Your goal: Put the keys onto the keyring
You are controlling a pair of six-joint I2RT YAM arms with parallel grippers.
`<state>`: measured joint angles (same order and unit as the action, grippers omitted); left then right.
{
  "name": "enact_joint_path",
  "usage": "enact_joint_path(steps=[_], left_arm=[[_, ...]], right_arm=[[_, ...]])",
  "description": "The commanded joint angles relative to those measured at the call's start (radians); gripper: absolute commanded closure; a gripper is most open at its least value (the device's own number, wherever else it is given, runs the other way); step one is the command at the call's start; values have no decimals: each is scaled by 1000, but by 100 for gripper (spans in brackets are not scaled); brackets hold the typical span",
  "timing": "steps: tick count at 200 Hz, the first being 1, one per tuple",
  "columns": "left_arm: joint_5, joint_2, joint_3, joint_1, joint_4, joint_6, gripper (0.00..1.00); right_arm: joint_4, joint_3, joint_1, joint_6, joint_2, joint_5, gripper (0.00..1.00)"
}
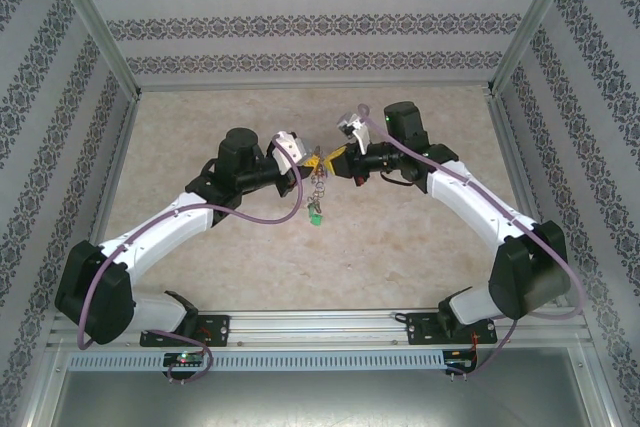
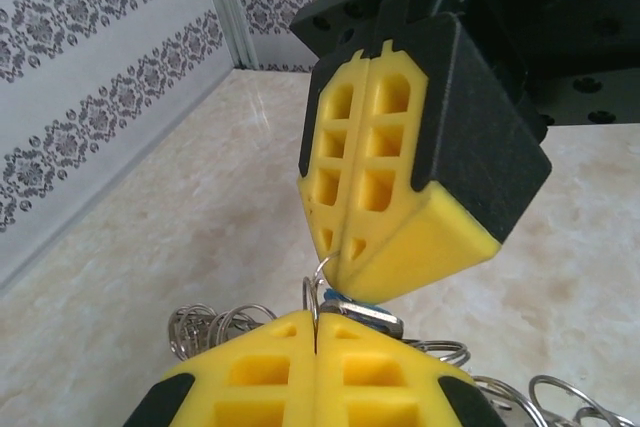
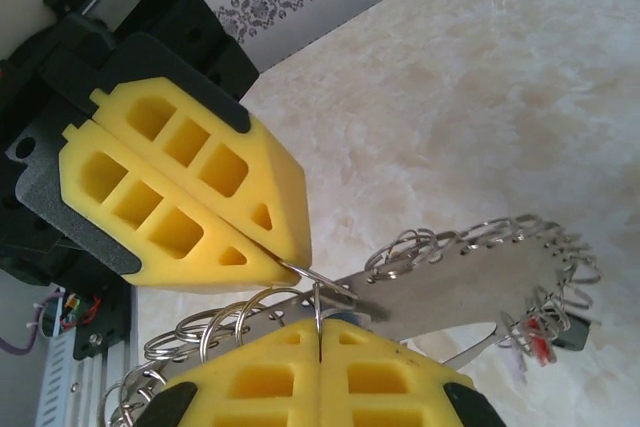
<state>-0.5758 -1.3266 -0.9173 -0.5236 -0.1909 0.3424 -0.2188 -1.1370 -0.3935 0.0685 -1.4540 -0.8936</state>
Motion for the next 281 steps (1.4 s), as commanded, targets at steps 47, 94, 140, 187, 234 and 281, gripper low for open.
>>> enact_joint_path(steps=[47,94,140,187,234,281], left_arm=[[-55,57,39,-9,-186,-6,100],[-66,49,54,-9,-274,-56,100],[-99,47,57,-9,-297,-66,100],[-120,47,64,-9,-325,-92,100],[-175,49,54,-9,-318,-98,100],[-255,37,32,-9,-306,-113,100]], right_arm=[[66,-5,48,-114,-37,-181,100],[29,-22,46,-129,-68,-243,100],[17,-24,50,-116,-48,-244,72],[-49,8,84,33,49,-150,64],[-47,117,62,384,222,10,62],[-32,130,9,592,280,160,66]])
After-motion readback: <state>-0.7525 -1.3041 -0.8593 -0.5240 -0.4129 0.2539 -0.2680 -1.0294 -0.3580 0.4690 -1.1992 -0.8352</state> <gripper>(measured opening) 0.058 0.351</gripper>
